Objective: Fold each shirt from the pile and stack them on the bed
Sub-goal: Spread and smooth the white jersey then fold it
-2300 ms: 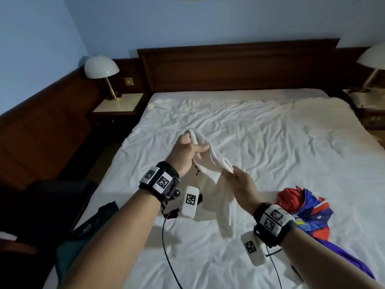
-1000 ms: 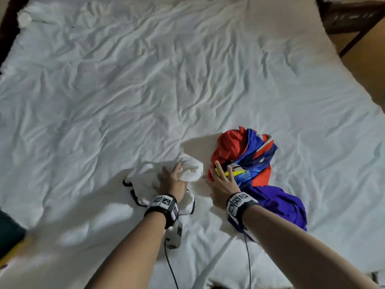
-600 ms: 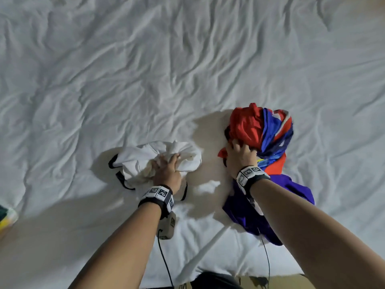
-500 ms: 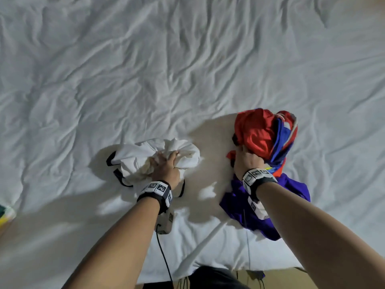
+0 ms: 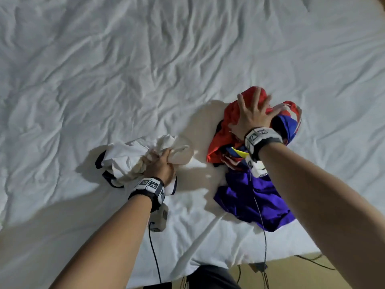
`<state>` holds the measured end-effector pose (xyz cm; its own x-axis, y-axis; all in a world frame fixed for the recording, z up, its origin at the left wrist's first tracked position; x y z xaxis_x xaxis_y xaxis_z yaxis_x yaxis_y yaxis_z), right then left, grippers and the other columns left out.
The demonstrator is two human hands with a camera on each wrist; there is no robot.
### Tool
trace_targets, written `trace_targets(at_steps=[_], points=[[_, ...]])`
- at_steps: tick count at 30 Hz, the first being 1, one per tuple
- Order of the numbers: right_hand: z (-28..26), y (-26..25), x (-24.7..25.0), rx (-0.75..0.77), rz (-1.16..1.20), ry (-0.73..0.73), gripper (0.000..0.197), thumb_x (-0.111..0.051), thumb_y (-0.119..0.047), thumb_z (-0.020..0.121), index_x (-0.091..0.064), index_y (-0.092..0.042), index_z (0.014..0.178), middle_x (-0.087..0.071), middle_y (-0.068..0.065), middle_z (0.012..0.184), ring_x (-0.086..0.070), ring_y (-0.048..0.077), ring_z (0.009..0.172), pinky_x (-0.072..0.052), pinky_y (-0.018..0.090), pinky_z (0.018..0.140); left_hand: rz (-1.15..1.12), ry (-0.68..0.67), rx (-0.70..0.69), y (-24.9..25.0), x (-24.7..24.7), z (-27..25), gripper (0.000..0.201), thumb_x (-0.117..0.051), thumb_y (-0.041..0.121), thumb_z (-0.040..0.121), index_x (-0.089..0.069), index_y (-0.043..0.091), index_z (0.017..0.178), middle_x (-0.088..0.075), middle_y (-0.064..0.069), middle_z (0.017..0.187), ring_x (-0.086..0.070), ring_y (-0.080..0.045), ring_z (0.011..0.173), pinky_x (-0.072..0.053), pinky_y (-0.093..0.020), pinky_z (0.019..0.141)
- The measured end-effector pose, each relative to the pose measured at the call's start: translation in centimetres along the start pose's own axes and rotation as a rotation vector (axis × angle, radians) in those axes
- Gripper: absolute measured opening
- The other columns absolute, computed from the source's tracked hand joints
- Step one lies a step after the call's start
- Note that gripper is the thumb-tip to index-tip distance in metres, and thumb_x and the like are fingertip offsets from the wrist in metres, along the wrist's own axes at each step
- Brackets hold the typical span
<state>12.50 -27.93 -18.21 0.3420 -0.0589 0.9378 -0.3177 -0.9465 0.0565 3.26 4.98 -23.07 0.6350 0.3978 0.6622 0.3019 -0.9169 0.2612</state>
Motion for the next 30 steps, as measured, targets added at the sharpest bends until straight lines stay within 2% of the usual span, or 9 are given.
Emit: trace_targets(at_steps=[3, 9, 11, 13, 16, 19, 21, 26, 30], points=[[-0.3, 0.9, -2.2, 0.038, 0.023, -0.168, 0.049, -0.052, -0.029, 0.092, -0.044, -0.026, 0.141, -0.044, 0.021, 0.139, -0.052, 0.053, 0.118, -0.048, 0.061, 0.098, -0.019, 0.011, 0.035, -0.5, -0.5, 0.6, 0.065, -0.053, 0.021, 0.096, -0.034, 0.04, 0.155, -0.002, -0.022, 0.168, -0.004, -0.051, 0.151, -0.019, -0.054, 0.12], [-10.3, 0.9, -6.4, 0.022, 0.015, -0.23, 0.045, -0.059, -0.035, 0.087, -0.051, -0.025, 0.131, -0.047, 0.012, 0.132, -0.049, 0.044, 0.116, -0.047, 0.055, 0.091, 0.003, 0.024, 0.065, 0.0, -0.8, -0.1, 0.067, -0.043, 0.014, 0.096, -0.031, 0.045, 0.154, 0.007, -0.015, 0.17, 0.003, -0.048, 0.154, -0.011, -0.059, 0.122], [-12.0, 0.6, -7.0, 0.022, -0.037, -0.215, 0.063, -0.059, -0.041, 0.08, -0.043, -0.029, 0.14, -0.04, 0.013, 0.146, -0.037, 0.046, 0.131, -0.033, 0.067, 0.104, 0.008, 0.012, 0.061, 0.3, -0.4, -0.4, 0.067, -0.04, 0.014, 0.096, -0.03, 0.046, 0.155, 0.006, -0.017, 0.17, 0.0, -0.049, 0.153, -0.013, -0.058, 0.122], [-12.3, -0.3, -6.2, 0.028, -0.038, -0.153, 0.08, -0.056, -0.045, 0.074, -0.033, -0.032, 0.15, -0.021, 0.017, 0.163, -0.009, 0.048, 0.15, 0.011, 0.076, 0.111, 0.002, -0.009, 0.033, 0.6, 0.1, -0.7, 0.063, -0.04, 0.016, 0.099, -0.032, 0.042, 0.156, -0.004, -0.019, 0.169, -0.014, -0.046, 0.152, -0.019, -0.051, 0.122], [-13.5, -3.0, -3.1, 0.11, 0.07, -0.005, 0.084, -0.059, -0.038, 0.069, -0.037, -0.028, 0.15, -0.013, 0.016, 0.168, 0.009, 0.041, 0.155, 0.037, 0.061, 0.105, -0.169, 0.055, 0.044, 0.3, 2.3, -2.0, 0.044, -0.046, 0.029, 0.101, -0.051, 0.024, 0.144, -0.048, -0.021, 0.15, -0.049, -0.043, 0.132, -0.04, -0.048, 0.11], [-16.0, -7.0, 0.6, 0.272, 0.289, 0.134, 0.047, -0.063, -0.029, 0.072, -0.061, -0.017, 0.117, -0.05, 0.017, 0.14, -0.037, 0.044, 0.14, -0.007, 0.064, 0.118, -0.42, 0.129, 0.021, 0.5, 5.1, -4.2, 0.039, -0.056, 0.036, 0.098, -0.067, 0.007, 0.122, -0.072, -0.019, 0.114, -0.066, -0.038, 0.104, -0.051, -0.039, 0.085], [-17.9, -9.9, 2.8, 0.362, 0.496, 0.121, 0.027, -0.061, -0.03, 0.085, -0.068, -0.016, 0.107, -0.061, 0.01, 0.112, -0.056, 0.037, 0.112, -0.042, 0.052, 0.098, -0.587, 0.181, -0.011, 0.7, 7.6, -6.4, 0.046, -0.058, 0.045, 0.091, -0.07, 0.005, 0.108, -0.074, -0.014, 0.104, -0.069, -0.034, 0.099, -0.053, -0.039, 0.079], [-24.3, -17.4, 9.6, 0.583, 0.939, -0.012, 0.047, -0.072, -0.056, 0.087, -0.063, -0.028, 0.124, -0.06, -0.015, 0.117, -0.06, 0.0, 0.099, -0.053, 0.024, 0.086, -0.836, 0.242, -0.134, 0.3, 15.6, -14.7, 0.04, -0.05, 0.049, 0.104, -0.061, 0.013, 0.092, -0.062, 0.002, 0.082, -0.059, -0.016, 0.079, -0.047, -0.017, 0.068], [-27.8, -20.1, 17.8, 0.612, 1.082, 0.177, 0.04, -0.081, -0.041, 0.085, -0.061, -0.04, 0.12, -0.056, -0.016, 0.113, -0.062, 0.001, 0.096, -0.052, 0.02, 0.082, -0.995, 0.253, -0.174, -2.7, 20.8, -19.7, 0.079, -0.049, 0.079, 0.085, -0.057, 0.012, 0.124, -0.062, -0.006, 0.126, -0.06, -0.022, 0.117, -0.047, -0.046, 0.107]])
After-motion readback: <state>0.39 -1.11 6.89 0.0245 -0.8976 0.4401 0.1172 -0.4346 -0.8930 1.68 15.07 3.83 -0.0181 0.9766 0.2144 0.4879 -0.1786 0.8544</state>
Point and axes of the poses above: each hand's wrist, its own z-axis towards the middle knuckle, its own x-axis out of the back of the hand, y = z × x, the point moved 10 cm from there along z, towards the middle knuckle
